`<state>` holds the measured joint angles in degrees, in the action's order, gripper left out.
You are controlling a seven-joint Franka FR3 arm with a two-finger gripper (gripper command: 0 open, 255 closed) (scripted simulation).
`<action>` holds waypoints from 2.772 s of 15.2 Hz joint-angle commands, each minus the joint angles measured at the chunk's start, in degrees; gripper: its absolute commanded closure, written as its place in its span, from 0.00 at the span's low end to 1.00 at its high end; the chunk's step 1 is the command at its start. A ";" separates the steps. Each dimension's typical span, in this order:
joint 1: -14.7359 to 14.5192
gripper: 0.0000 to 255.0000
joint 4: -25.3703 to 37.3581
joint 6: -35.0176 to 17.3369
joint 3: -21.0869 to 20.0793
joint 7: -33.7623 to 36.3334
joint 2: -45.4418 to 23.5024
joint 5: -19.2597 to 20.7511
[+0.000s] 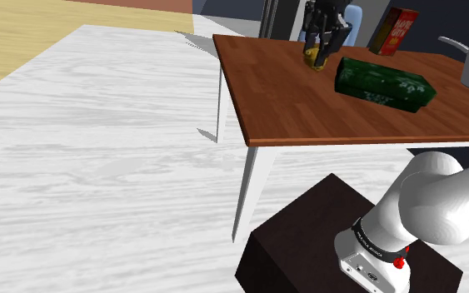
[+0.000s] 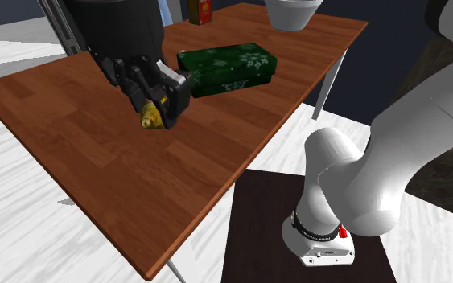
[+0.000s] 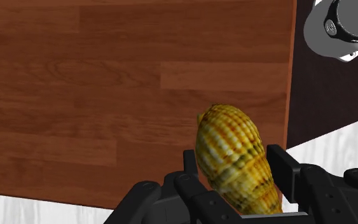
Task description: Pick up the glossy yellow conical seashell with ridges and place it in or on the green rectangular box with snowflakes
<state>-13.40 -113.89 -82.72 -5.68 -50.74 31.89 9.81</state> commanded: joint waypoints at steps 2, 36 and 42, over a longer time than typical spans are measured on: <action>0.91 1.00 -1.25 0.10 3.15 -4.03 2.10 1.55; 5.98 1.00 11.84 -10.73 47.46 -50.84 -6.84 14.18; 6.71 1.00 5.92 -14.90 47.55 -49.45 -5.03 15.43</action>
<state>-6.83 -106.95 -96.94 41.91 -100.46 26.49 25.00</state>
